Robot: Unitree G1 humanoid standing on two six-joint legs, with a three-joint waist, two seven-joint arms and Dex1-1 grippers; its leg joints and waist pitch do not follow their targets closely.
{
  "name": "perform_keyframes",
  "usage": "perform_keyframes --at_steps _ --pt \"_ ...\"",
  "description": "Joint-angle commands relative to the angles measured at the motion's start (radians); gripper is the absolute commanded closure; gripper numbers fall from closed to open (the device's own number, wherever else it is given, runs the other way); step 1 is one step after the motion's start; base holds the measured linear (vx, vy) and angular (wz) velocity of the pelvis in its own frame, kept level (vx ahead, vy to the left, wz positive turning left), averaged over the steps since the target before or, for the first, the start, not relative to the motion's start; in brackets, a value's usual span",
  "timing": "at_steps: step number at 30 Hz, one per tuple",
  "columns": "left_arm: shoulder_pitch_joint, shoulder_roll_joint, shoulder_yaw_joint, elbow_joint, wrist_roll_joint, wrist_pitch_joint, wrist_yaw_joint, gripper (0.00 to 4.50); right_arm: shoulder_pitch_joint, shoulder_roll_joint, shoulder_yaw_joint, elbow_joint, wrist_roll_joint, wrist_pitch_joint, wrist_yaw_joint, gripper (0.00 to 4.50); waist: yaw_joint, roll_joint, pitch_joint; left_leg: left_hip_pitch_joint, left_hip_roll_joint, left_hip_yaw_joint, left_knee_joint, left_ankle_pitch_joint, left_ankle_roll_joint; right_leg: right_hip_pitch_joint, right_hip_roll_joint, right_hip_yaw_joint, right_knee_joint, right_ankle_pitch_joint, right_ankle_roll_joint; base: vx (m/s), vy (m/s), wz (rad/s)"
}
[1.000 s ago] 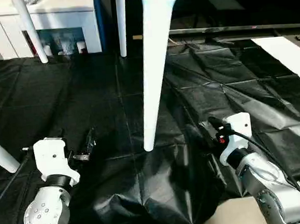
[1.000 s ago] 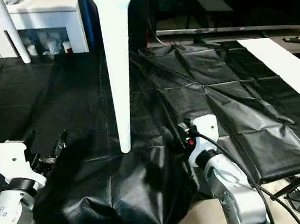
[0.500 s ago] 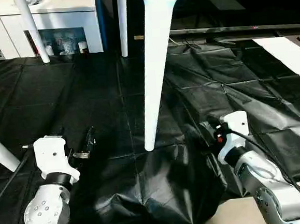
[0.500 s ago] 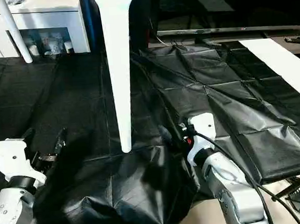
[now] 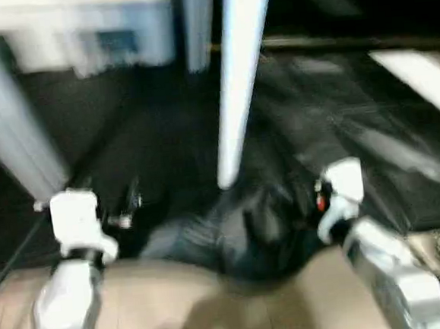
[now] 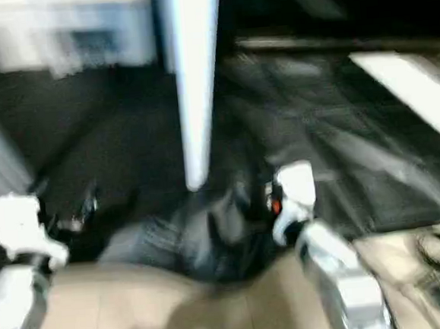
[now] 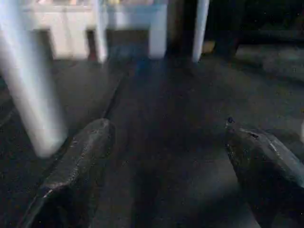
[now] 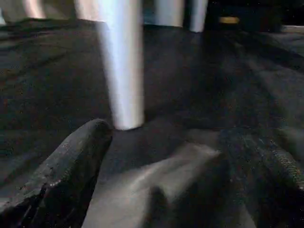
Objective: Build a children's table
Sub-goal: Flip table
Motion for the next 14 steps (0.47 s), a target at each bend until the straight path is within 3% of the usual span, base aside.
perform_keyframes --at_steps 1,2,3,4,5,6,7,8,9,10,11,12,13,14 --pt "-0.037 0.011 -0.005 -0.008 0.005 0.000 0.008 0.35 0.001 -0.004 -0.006 0.002 0.000 -0.002 0.003 0.33 -0.009 -0.026 0.001 0.067 -0.039 -0.053 -0.002 -0.267 -0.035 0.020 -0.158 0.149 -0.312 -0.921 0.054 -0.072 0.043 -0.07" --pt "-0.035 0.011 -0.010 -0.008 0.008 0.003 0.012 0.35 0.005 -0.006 -0.004 0.002 0.003 -0.001 0.010 0.33 -0.011 -0.016 -0.004 0.122 -0.029 -0.057 -0.035 -0.333 -0.030 0.016 -0.152 0.134 -0.308 -0.882 0.036 -0.216 0.058 0.13" --pt "-0.035 0.011 -0.013 -0.007 0.010 0.005 0.015 0.35 0.007 -0.006 -0.002 0.002 0.004 0.001 0.018 0.33 -0.025 0.018 -0.005 0.233 0.007 -0.073 -0.133 -0.500 -0.032 0.020 -0.101 0.066 -0.297 -0.669 -0.016 -0.216 0.058 0.13" --pt "-0.036 0.012 -0.018 -0.005 0.012 0.008 0.016 0.35 0.008 -0.009 0.001 0.002 0.005 0.002 0.025 0.33 -0.042 0.040 -0.013 0.219 0.109 -0.133 -0.295 -0.569 -0.008 0.052 -0.040 0.033 -0.207 -0.250 -0.040 -0.243 0.056 0.17" --pt "-0.036 0.013 -0.022 -0.003 0.014 0.010 0.017 0.35 0.009 -0.011 0.003 0.002 0.004 0.003 0.031 0.33 -0.042 0.059 -0.007 0.202 0.140 -0.122 -0.340 -0.622 0.003 0.069 -0.045 0.013 -0.173 -0.082 -0.060 -0.247 0.050 0.20" --pt "-0.035 0.013 -0.031 0.000 0.016 0.018 0.018 0.35 0.010 -0.011 0.003 0.002 0.008 0.004 0.041 0.33 -0.046 0.061 0.002 0.168 0.145 -0.084 -0.403 -0.769 0.012 0.114 -0.037 -0.033 -0.114 0.121 -0.053 -0.247 0.050 0.20" --pt "-0.034 0.010 -0.035 0.002 0.020 0.025 0.023 0.35 0.010 -0.010 0.001 0.002 0.015 0.004 0.047 0.33 -0.013 0.072 0.021 0.138 0.122 -0.021 -0.457 -0.942 -0.012 0.140 -0.023 -0.053 -0.076 0.109 -0.033 -0.229 0.043 0.30" --pt "-0.033 0.005 -0.037 0.003 0.024 0.030 0.030 0.35 0.009 -0.010 0.000 0.002 0.019 0.004 0.049 0.33 -0.007 0.066 0.020 0.127 0.115 -0.004 -0.464 -0.975 -0.030 0.162 -0.027 -0.050 -0.061 0.074 -0.020 -0.164 0.003 0.23" --pt "-0.032 0.002 -0.038 0.004 0.026 0.034 0.035 0.35 0.009 -0.011 -0.001 0.002 0.021 0.004 0.049 0.33 0.012 0.039 0.002 0.144 0.086 0.021 -0.435 -0.846 -0.072 0.183 -0.049 0.013 -0.087 -0.140 0.012 -0.164 0.003 0.23" --pt "-0.032 -0.008 -0.036 0.004 0.035 0.032 0.053 0.35 0.005 -0.011 -0.007 0.001 0.023 0.005 0.047 0.33 -0.007 -0.048 -0.015 0.242 0.038 0.012 -0.280 -0.501 -0.102 0.109 -0.132 0.077 -0.255 -0.589 0.076 -0.081 -0.065 0.02" --pt "-0.033 -0.009 -0.037 0.004 0.038 0.030 0.057 0.35 0.004 -0.011 -0.009 0.001 0.025 0.005 0.047 0.33 -0.009 -0.015 0.007 0.259 0.019 -0.026 -0.164 -0.269 -0.063 0.065 -0.240 0.123 -0.360 -0.781 0.024 -0.093 -0.066 0.01" --pt "-0.035 -0.009 -0.038 0.005 0.046 0.026 0.066 0.35 0.003 -0.010 -0.013 0.000 0.028 0.004 0.047 0.33 0.010 -0.003 -0.004 0.191 0.002 -0.069 -0.176 0.026 -0.014 0.138 -0.225 0.147 -0.363 -0.746 0.000 -0.093 -0.066 0.01" --pt "-0.039 -0.006 -0.043 0.005 0.062 0.023 0.076 0.35 0.001 -0.008 -0.020 0.000 0.033 0.003 0.046 0.33 0.003 0.004 0.005 0.196 0.023 -0.071 -0.234 -0.021 -0.053 0.146 -0.185 0.091 -0.345 -0.627 -0.048 -0.130 0.010 -0.03" --pt "-0.042 -0.004 -0.047 0.004 0.068 0.026 0.080 0.35 -0.001 -0.007 -0.024 0.000 0.035 0.003 0.047 0.33 0.001 0.022 0.006 0.206 0.038 -0.074 -0.286 -0.168 -0.082 0.138 -0.143 0.061 -0.324 -0.553 -0.069 0.000 0.000 0.00"
